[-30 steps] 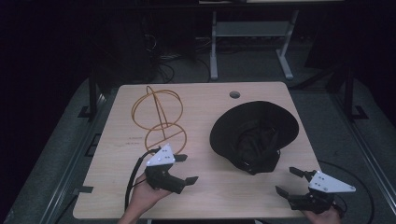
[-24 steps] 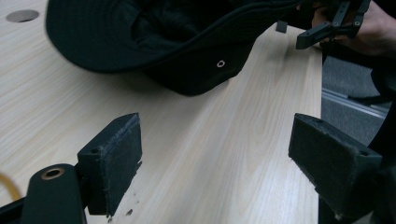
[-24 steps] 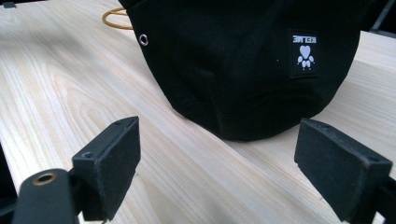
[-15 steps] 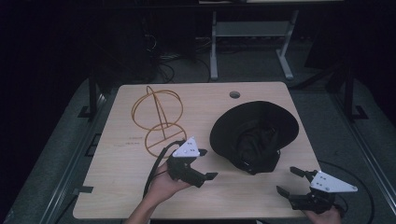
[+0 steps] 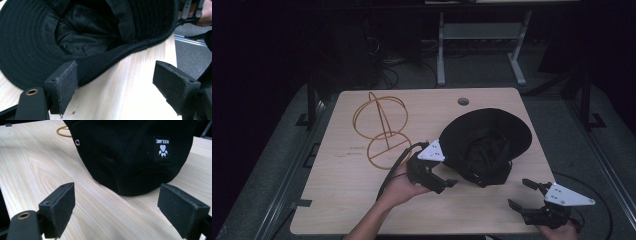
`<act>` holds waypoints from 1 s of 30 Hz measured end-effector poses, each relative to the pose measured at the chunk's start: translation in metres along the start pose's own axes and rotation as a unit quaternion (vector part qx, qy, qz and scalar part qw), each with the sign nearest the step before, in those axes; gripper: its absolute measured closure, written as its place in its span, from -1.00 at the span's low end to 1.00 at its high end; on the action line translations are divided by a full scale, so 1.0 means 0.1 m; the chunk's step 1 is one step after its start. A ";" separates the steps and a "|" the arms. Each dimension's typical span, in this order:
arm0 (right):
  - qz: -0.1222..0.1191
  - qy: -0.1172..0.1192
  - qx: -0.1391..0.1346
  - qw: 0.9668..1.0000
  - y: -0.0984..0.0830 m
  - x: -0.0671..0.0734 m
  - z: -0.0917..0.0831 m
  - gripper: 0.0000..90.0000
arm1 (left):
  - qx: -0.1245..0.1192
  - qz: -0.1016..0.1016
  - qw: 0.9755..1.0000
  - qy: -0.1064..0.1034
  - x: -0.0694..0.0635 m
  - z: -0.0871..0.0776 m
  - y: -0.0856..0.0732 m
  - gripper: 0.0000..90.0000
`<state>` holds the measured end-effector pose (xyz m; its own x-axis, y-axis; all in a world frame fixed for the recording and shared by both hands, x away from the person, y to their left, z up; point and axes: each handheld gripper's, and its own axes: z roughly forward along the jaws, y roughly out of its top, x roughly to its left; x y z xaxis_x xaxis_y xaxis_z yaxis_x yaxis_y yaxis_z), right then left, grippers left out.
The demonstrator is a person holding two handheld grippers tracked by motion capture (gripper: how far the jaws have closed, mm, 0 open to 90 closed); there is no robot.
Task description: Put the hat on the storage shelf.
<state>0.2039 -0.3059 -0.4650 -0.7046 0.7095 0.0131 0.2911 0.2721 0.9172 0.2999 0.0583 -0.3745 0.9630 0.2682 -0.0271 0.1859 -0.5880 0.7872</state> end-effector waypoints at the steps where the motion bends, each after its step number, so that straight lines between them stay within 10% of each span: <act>1: -0.002 -0.001 -0.002 1.000 0.00 -0.01 0.00 -0.69 | 0.005 0.003 1.000 -0.003 0.01 0.05 0.04 -0.53; 16: 0.008 0.004 -0.006 1.000 -0.01 -0.04 0.00 -0.69 | 0.055 0.049 0.997 -0.021 0.06 0.36 0.17 0.11; 30: 0.011 0.005 -0.012 1.000 0.03 -0.01 0.05 -0.69 | -0.003 0.065 0.997 -0.050 -0.06 0.24 0.24 0.78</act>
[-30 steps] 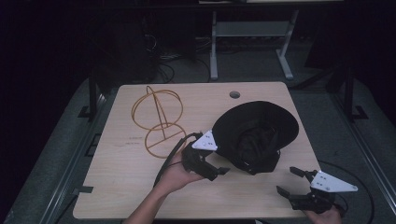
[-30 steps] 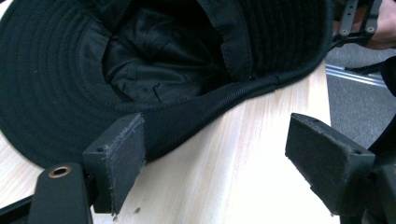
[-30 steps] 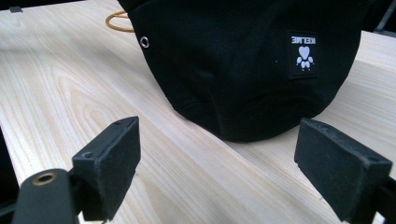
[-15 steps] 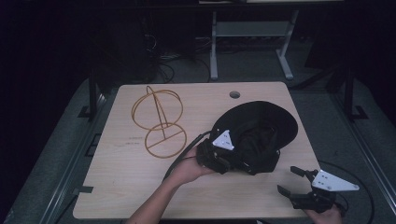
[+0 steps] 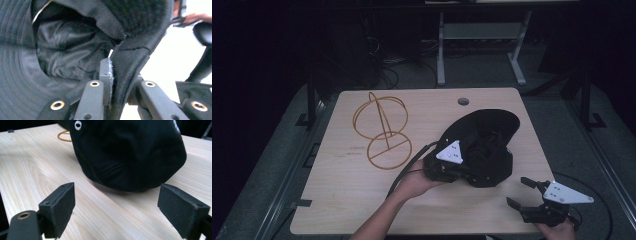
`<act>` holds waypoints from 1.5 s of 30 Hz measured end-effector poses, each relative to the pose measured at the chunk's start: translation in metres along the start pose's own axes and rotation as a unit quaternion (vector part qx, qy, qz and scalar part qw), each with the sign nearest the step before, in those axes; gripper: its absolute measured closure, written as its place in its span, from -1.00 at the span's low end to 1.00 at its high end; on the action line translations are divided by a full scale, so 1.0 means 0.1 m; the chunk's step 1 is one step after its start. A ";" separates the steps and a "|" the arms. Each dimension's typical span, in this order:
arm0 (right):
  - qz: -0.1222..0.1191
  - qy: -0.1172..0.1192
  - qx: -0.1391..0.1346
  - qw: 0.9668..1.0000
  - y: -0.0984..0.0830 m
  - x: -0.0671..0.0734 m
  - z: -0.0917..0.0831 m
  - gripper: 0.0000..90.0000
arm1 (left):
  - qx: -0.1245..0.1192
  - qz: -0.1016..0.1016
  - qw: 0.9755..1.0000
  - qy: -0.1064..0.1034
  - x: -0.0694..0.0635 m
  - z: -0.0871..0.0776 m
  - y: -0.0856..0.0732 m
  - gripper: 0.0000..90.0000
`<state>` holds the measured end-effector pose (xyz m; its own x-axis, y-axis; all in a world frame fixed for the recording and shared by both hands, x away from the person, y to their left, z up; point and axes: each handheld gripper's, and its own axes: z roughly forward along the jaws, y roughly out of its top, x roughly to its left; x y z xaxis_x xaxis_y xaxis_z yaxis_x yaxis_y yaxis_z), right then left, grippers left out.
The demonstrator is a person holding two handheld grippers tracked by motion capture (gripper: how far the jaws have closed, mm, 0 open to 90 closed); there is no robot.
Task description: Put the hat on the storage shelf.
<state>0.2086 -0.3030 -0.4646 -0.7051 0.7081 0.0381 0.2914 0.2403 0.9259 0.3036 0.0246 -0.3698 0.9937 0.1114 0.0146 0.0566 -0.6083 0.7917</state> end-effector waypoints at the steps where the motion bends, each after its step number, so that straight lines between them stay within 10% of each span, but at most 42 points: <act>1: 0.002 0.001 -0.007 1.000 0.01 0.00 0.01 -0.69 | -0.006 -0.001 1.000 -0.001 0.00 -0.02 0.00 0.82; 10: 0.006 -0.011 -0.033 0.999 0.11 -0.02 0.02 -0.69 | -0.055 -0.036 0.998 -0.019 0.07 -0.18 -0.02 0.89; 32: 0.048 0.019 -0.056 0.997 0.37 -0.29 0.22 -0.52 | -0.064 -0.037 0.997 -0.028 0.04 -0.27 -0.13 0.89; 45: 0.030 0.049 -0.053 0.997 0.39 -0.36 0.35 0.17 | -0.060 -0.023 0.997 -0.035 0.00 -0.24 -0.10 0.89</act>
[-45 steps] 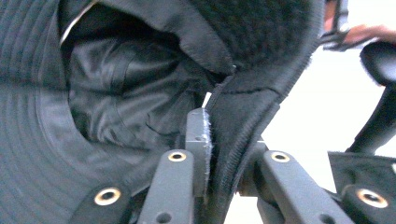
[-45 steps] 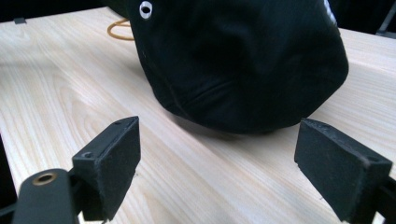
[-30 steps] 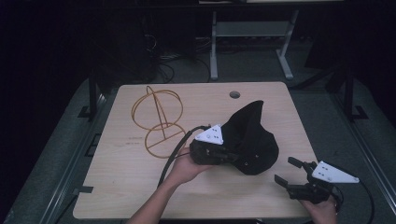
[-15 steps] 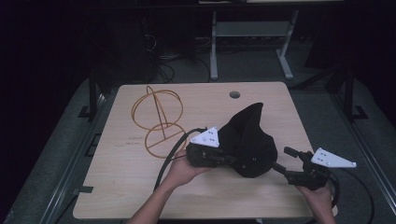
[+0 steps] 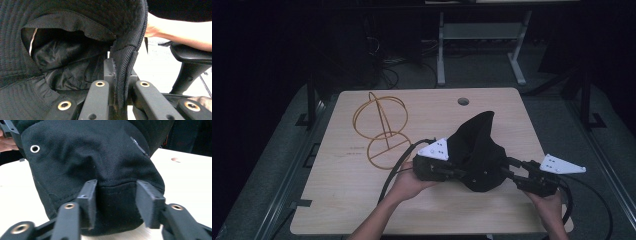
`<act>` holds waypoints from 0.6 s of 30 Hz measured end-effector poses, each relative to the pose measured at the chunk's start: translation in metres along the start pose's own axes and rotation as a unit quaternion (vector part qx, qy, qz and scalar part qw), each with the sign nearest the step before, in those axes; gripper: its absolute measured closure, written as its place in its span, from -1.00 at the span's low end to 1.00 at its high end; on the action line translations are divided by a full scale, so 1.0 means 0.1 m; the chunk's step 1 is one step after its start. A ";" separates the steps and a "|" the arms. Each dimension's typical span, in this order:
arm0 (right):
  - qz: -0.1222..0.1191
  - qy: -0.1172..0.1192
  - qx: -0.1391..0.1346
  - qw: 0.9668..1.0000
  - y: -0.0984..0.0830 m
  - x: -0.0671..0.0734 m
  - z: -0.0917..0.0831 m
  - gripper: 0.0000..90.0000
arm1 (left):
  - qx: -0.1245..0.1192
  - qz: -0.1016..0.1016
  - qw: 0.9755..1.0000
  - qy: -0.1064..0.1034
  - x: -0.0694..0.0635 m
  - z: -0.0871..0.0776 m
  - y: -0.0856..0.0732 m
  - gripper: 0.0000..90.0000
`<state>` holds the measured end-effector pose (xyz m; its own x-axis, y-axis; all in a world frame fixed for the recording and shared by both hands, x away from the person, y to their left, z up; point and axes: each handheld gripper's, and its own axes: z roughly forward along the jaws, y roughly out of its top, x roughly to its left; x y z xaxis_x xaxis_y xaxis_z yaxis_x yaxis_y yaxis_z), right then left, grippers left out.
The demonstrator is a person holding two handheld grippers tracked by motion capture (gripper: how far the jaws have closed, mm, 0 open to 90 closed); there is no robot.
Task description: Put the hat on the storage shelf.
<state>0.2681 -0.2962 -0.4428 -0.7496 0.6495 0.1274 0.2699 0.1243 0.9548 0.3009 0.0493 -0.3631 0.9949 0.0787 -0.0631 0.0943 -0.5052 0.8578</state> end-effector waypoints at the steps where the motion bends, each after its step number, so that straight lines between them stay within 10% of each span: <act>1: 0.000 0.000 0.000 1.000 0.00 0.00 0.00 0.17 | 0.000 0.000 1.000 0.000 0.00 0.00 0.00 0.89; 8: -0.007 0.017 -0.005 1.000 -0.03 0.01 0.08 0.82 | 0.005 0.004 1.000 0.001 -0.01 0.01 0.01 0.89; 18: -0.016 0.018 -0.008 1.000 -0.02 0.06 0.03 0.94 | 0.017 0.008 1.000 0.014 -0.04 -0.02 0.01 0.81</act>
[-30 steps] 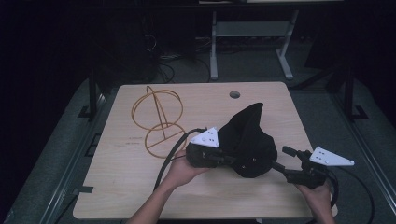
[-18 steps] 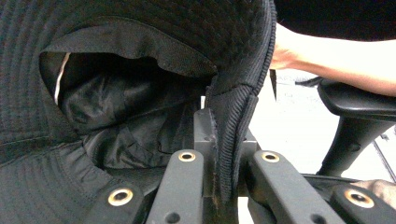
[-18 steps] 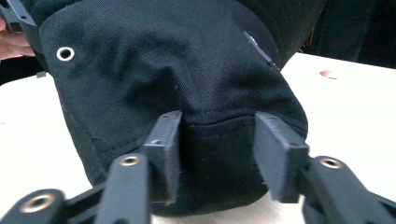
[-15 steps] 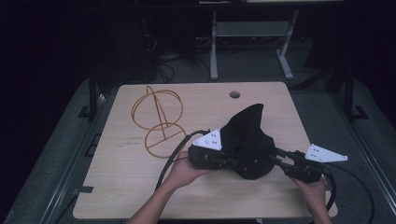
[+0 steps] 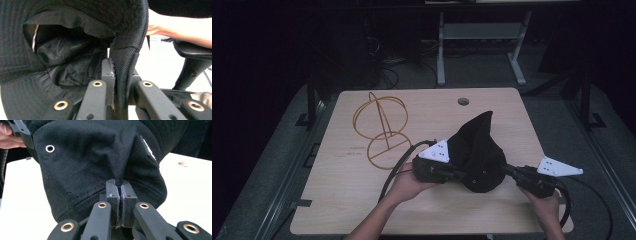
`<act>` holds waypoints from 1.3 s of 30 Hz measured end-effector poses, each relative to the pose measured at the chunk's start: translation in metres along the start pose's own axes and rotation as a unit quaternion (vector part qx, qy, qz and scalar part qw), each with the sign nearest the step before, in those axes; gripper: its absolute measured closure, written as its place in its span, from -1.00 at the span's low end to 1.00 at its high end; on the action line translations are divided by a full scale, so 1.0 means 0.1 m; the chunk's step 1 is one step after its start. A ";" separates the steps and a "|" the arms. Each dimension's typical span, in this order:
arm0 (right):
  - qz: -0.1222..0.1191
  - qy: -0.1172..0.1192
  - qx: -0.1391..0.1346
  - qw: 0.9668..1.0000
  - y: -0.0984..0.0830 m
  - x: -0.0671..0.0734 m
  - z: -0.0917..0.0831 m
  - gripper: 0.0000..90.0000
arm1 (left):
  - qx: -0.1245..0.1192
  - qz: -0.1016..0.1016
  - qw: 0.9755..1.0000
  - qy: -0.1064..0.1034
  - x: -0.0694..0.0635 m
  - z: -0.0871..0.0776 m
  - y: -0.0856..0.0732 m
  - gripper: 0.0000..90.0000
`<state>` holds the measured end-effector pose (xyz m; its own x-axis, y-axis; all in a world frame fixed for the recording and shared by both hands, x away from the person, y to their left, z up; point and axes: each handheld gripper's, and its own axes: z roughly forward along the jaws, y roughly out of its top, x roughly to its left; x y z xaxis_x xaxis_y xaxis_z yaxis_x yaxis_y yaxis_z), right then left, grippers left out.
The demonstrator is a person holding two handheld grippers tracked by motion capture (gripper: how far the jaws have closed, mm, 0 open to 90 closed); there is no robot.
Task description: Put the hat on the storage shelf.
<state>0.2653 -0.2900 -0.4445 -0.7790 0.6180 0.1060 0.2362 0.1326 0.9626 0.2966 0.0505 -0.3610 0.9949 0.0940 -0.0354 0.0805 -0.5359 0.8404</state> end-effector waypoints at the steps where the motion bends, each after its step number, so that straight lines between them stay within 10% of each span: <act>1: 0.002 -0.001 -0.001 1.000 0.00 0.00 -0.01 0.94 | 0.000 0.000 1.000 0.000 0.00 0.00 0.00 0.78; 39: -0.013 -0.017 -0.028 0.999 0.66 0.07 -0.28 0.96 | -0.003 -0.021 0.997 0.069 -0.11 -0.40 -0.28 0.10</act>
<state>0.2589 -0.2985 -0.3733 -0.7641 0.6409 0.0733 0.1825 0.1057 0.9775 0.2809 0.0982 -0.3622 0.9729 0.2312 0.0049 0.1202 -0.5239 0.8433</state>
